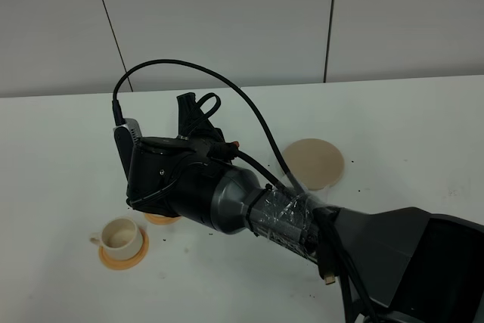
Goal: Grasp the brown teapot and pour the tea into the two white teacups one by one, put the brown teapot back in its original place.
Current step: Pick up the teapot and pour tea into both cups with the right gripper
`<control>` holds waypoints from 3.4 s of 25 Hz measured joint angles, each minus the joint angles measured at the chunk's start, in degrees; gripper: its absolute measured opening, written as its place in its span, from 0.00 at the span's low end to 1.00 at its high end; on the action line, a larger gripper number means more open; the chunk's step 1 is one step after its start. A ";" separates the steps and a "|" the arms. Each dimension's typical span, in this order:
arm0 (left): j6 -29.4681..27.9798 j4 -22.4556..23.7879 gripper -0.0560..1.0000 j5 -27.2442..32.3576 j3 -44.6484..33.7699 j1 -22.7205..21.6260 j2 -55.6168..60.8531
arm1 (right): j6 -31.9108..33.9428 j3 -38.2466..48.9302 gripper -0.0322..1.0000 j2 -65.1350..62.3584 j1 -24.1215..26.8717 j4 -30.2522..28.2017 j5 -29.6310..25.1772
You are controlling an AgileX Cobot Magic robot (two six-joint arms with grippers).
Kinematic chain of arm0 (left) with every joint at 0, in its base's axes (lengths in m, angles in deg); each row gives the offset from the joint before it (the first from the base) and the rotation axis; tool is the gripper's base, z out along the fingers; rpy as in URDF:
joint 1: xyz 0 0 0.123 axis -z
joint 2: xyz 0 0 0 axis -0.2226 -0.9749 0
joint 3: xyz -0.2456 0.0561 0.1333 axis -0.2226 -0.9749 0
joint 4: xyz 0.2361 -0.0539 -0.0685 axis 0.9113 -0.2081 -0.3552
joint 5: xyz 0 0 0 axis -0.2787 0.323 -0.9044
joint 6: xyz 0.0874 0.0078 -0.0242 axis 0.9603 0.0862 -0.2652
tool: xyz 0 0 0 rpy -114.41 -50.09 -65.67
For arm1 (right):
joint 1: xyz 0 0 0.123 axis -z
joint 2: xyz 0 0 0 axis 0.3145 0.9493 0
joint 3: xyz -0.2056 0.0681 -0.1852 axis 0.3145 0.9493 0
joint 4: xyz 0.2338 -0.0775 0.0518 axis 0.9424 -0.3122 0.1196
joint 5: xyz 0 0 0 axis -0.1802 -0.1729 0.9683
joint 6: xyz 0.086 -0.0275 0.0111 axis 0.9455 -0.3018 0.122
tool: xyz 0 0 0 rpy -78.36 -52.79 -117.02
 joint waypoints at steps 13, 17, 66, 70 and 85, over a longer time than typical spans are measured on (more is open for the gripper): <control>0.00 0.00 0.28 0.00 0.00 0.00 0.00 | 2.82 0.00 0.12 0.00 0.00 4.64 -0.59; 0.00 0.00 0.28 0.00 0.00 0.00 0.00 | 4.18 0.00 0.12 -0.12 0.00 5.62 -1.78; -0.09 0.00 0.28 0.00 0.00 0.00 0.00 | 1.39 -3.36 0.12 -3.71 11.54 48.21 -6.34; -0.09 0.00 0.28 0.00 0.00 0.00 0.00 | 1.44 -3.36 0.12 -3.71 12.00 49.84 -6.10; -0.09 0.00 0.28 0.00 0.00 0.00 0.00 | 1.39 -3.36 0.12 -3.71 13.12 50.63 -7.37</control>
